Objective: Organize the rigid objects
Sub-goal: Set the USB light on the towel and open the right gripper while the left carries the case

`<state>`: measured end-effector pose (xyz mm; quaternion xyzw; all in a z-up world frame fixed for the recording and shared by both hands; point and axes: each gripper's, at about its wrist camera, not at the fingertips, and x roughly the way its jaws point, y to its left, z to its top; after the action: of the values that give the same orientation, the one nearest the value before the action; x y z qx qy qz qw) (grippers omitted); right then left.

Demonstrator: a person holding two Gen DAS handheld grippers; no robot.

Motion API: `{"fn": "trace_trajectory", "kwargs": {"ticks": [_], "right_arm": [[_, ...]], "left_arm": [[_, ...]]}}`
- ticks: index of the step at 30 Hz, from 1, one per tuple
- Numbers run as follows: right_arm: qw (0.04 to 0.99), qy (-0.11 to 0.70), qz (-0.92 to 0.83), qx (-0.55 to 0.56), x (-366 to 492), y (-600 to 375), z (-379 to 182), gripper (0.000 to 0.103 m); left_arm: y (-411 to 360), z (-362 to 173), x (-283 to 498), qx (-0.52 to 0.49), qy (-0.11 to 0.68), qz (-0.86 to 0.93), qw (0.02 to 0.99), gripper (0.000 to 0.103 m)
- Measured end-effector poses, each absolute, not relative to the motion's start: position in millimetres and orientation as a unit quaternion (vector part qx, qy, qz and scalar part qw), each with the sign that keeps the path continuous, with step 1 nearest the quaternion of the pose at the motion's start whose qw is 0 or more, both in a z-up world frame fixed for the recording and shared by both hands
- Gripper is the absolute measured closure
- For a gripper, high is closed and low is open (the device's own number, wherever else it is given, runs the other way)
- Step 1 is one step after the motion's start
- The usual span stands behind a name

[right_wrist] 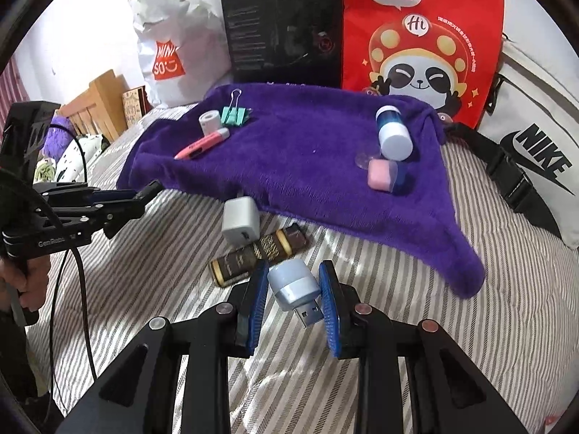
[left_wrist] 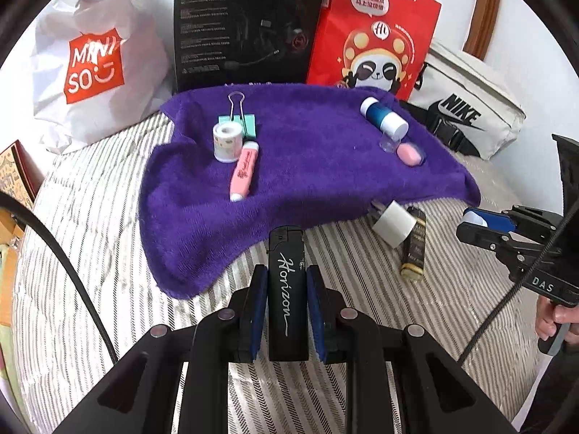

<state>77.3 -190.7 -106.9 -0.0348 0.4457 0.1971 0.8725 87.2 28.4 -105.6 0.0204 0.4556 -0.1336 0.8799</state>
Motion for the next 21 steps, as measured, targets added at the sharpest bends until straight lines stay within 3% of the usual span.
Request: {"fn": "trace_trajectory", "kwargs": {"ticks": [21], "right_arm": [[0.885, 0.415, 0.202, -0.051, 198, -177, -82, 0.075]], "left_arm": [[26, -85, 167, 0.0, 0.448, -0.124, 0.885, 0.082]]}}
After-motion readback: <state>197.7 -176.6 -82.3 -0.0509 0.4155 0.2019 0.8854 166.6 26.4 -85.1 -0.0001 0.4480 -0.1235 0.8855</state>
